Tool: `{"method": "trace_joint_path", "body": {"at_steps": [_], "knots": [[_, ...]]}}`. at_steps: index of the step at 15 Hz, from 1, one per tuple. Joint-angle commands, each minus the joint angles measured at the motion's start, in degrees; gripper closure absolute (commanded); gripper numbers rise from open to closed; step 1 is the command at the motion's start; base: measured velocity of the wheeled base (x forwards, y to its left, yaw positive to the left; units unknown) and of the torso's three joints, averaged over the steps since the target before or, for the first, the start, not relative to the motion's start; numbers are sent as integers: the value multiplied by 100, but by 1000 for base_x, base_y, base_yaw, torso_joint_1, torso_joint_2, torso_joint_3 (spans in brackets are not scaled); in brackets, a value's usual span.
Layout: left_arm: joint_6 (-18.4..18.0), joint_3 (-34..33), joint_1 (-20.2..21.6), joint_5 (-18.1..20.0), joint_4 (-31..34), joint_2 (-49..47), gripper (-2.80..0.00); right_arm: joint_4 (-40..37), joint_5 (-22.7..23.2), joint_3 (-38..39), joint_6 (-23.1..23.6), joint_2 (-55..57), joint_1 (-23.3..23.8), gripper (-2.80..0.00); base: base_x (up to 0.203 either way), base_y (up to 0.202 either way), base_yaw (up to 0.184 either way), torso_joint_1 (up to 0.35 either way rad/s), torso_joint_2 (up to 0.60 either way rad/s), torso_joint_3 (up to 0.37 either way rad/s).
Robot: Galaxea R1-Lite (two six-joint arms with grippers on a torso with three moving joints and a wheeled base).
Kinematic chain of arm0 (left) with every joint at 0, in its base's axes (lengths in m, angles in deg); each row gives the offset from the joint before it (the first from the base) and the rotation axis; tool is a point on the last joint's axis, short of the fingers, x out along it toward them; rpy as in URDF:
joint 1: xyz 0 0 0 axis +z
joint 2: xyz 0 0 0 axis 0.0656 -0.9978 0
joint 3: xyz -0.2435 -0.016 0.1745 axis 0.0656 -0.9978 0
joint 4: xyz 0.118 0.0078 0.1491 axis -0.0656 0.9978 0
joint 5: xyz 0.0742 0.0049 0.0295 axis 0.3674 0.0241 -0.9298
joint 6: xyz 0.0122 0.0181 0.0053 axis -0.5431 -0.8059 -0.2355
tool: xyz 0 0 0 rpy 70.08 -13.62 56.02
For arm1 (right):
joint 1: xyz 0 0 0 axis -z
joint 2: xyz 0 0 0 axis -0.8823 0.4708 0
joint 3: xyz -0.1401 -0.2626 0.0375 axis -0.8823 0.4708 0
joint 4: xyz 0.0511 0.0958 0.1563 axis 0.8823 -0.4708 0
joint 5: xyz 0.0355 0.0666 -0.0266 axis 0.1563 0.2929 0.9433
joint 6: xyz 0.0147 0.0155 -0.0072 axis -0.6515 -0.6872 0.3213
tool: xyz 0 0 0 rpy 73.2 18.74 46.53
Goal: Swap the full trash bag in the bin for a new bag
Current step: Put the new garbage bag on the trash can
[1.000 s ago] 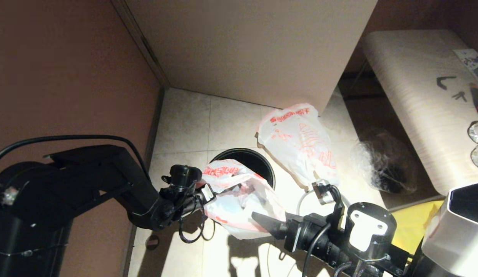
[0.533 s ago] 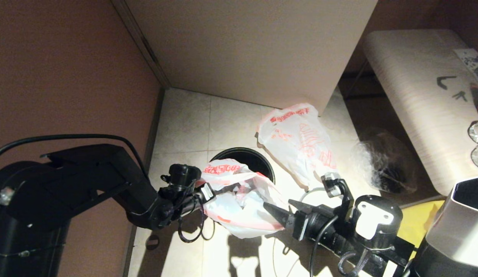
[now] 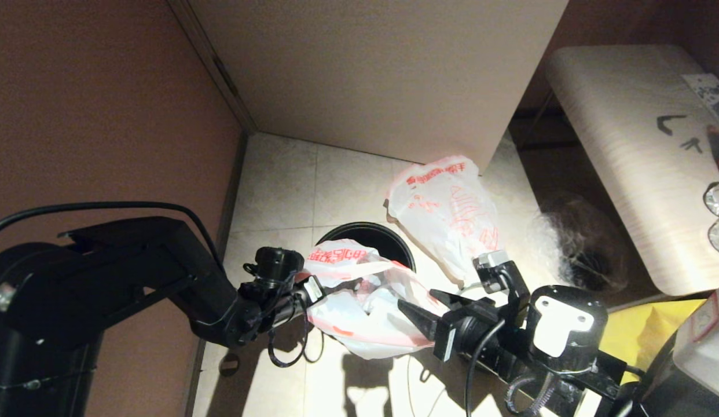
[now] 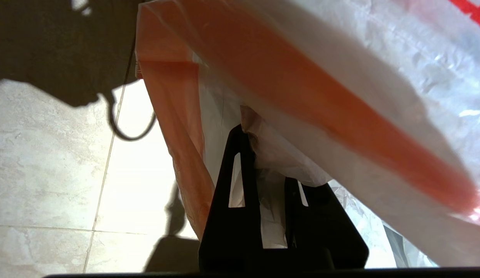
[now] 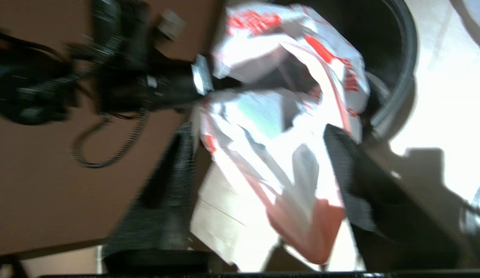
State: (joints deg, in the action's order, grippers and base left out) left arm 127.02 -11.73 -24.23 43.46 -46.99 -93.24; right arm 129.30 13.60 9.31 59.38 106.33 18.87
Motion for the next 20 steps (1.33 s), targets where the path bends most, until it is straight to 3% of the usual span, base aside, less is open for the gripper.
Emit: {"method": "trace_joint_path", "body": {"at_steps": [1,5,9,20], "knots": [[24,-1,-1,0,-22,5,0,-678,-44,-395,66,-26,-42,0,0,0,0,0,0,0],[30,-23,12,160,-30,35,0,-2436,-224,-1578,367,62,-67,0,0,0,0,0,0,0],[50,-43,43,246,-31,95,0,-3533,-385,-2477,502,516,-37,0,0,0,0,0,0,0],[62,-45,52,369,-28,84,0,-3660,-581,-2543,702,1209,-236,0,0,0,0,0,0,0]]}}
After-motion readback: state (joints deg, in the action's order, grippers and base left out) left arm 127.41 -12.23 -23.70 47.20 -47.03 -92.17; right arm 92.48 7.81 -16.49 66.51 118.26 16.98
